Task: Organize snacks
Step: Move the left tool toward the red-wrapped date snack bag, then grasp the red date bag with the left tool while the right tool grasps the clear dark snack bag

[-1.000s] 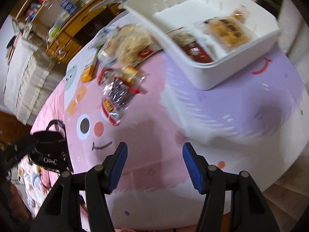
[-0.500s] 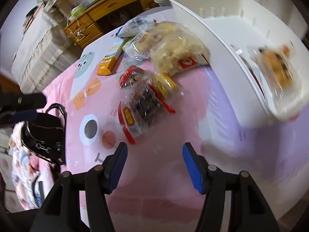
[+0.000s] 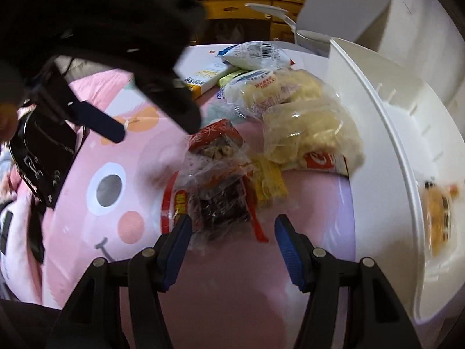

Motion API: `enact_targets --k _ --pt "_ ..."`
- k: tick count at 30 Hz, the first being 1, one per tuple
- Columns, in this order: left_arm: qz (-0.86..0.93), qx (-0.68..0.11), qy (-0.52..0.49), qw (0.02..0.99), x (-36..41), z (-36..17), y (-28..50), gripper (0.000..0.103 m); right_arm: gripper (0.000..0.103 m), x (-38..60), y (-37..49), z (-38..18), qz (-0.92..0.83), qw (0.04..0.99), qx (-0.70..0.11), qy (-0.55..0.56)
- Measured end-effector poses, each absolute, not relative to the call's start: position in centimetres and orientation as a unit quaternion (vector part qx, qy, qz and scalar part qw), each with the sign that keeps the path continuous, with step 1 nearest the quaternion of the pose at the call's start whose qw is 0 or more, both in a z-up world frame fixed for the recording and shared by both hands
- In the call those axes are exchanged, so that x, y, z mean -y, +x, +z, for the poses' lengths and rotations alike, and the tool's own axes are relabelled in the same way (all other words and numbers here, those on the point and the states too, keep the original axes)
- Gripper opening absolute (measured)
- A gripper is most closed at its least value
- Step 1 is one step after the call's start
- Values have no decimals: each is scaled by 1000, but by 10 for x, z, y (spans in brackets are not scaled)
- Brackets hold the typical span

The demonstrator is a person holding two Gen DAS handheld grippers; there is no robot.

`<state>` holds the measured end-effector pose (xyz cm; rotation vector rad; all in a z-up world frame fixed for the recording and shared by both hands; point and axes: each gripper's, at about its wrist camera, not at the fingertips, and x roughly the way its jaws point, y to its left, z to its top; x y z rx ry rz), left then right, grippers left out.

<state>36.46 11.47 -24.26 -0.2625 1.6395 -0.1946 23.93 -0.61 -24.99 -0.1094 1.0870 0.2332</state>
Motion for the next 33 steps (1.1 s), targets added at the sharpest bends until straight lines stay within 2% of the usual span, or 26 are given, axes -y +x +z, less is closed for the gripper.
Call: enact_targets --k 14,17,19,21,23,27,33 --pt "-80 -743 -144 648 -86 -281 384 79 59 0 244 -263 161 845 -503 -83" --pt "-81 -737 -141 656 -81 -283 387 74 58 -3 241 -263 164 847 -499 -87" --pt "-79 -733 -133 662 -74 -284 389 72 49 -1 239 -262 168 847 -496 -90" --pt "-84 -730 -131 665 -69 -283 390 66 43 -4 239 -262 171 847 -495 -93" --pt "-86 -731 -131 665 -65 -283 391 65 42 -5 238 -262 174 846 -495 -95" --pt "-93 -728 -147 663 -62 -280 391 50 42 -9 235 -261 177 844 -497 -95" --pt "-94 -724 -147 668 -72 -276 380 46 42 -15 228 -258 178 838 -506 -98"
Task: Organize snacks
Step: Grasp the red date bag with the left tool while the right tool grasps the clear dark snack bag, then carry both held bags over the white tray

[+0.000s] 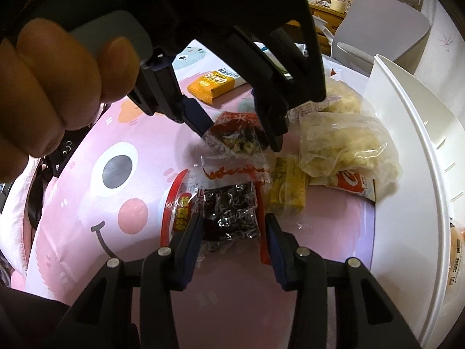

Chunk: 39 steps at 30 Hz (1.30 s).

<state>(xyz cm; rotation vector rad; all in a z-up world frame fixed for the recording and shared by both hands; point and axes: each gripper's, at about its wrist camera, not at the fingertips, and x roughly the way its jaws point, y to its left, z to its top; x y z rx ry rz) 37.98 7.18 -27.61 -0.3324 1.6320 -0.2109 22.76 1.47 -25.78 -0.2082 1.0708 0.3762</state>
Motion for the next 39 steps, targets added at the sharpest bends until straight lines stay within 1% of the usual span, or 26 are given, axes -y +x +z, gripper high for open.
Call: enact_targets --k 9,14,15,16,18,26,39 --pt "-95 -706 -159 684 -94 -246 364 46 42 -22 218 -243 176 838 -507 -96" --pt "-97 -687 -168 700 -111 -218 355 46 42 -29 204 -229 171 842 -502 -96" --pt "-95 -685 -166 703 -113 -214 352 44 42 -31 201 -225 169 844 -499 -96" --pt "-93 -680 -162 709 -116 -209 348 40 42 -32 197 -222 166 846 -498 -96" --pt "-95 -676 -163 712 -128 -200 342 37 42 -29 195 -216 158 850 -495 -92" --pt "-103 -657 -167 728 -160 -169 300 37 42 -27 176 -191 125 865 -479 -80" --pt "-105 -632 -155 752 -192 -151 231 37 42 -24 125 -167 66 880 -468 -51"
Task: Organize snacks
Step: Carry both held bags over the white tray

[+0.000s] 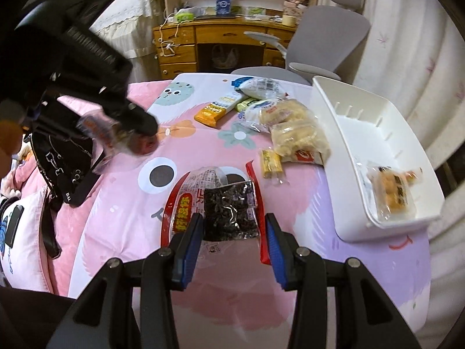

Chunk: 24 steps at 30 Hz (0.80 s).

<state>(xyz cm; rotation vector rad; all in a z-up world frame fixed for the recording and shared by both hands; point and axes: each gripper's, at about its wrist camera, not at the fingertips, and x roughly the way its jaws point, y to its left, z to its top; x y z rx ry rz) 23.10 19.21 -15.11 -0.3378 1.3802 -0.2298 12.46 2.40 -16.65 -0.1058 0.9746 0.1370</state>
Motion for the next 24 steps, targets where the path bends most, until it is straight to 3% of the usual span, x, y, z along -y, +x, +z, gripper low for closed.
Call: enact_targets --k 10,24 --pt "-147 -607 -132 770 -177 -134 193 37 42 9 99 -141 12 891 -454 -23" --pt "-208 -514 -118 824 -96 -86 175 37 42 104 95 -123 -14 893 -450 9"
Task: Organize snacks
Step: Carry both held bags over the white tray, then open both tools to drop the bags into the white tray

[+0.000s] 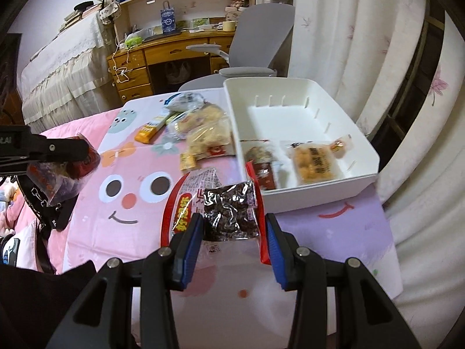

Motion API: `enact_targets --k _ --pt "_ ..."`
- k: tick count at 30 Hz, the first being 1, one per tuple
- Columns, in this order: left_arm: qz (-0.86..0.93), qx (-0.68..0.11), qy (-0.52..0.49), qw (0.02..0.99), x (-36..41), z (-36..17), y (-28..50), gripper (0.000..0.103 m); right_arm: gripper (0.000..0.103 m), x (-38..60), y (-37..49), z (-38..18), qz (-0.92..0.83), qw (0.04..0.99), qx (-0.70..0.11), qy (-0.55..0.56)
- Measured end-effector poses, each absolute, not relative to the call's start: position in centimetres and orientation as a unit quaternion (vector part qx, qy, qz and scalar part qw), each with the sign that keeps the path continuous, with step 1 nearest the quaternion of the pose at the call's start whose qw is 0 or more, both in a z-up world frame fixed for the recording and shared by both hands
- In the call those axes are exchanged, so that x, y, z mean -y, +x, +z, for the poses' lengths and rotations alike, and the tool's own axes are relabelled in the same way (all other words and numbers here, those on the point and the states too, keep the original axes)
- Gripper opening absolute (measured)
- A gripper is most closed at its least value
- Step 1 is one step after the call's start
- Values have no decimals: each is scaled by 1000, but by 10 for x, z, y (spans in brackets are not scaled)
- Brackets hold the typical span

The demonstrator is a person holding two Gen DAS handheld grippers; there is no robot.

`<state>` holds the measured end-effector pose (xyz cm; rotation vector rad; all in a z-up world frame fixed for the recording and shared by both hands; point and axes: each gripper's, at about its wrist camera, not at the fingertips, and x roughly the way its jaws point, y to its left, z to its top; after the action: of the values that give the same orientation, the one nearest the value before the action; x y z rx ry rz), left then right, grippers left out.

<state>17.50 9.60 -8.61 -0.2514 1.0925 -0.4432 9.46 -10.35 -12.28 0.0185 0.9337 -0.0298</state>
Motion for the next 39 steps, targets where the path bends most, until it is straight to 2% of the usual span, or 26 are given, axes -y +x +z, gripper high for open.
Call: enact_targets --k 18,31,32,34,39 --pt "-182 -443 -170 861 46 -76 189 37 42 240 144 -108 62 902 -425 -49" --pt "-191 -447 -170 857 124 -91 209 38 42 296 183 -120 95 894 -432 -70" --pt "-183 -452 -168 857 127 -93 211 40 42 299 185 -122 97 892 -436 -68" --pt "-168 -457 -171 856 130 -96 213 60 43 301 192 -126 100 886 -447 -67" --pt "-144 -462 -194 854 122 -101 215 71 44 303 196 -135 114 875 -466 -63"
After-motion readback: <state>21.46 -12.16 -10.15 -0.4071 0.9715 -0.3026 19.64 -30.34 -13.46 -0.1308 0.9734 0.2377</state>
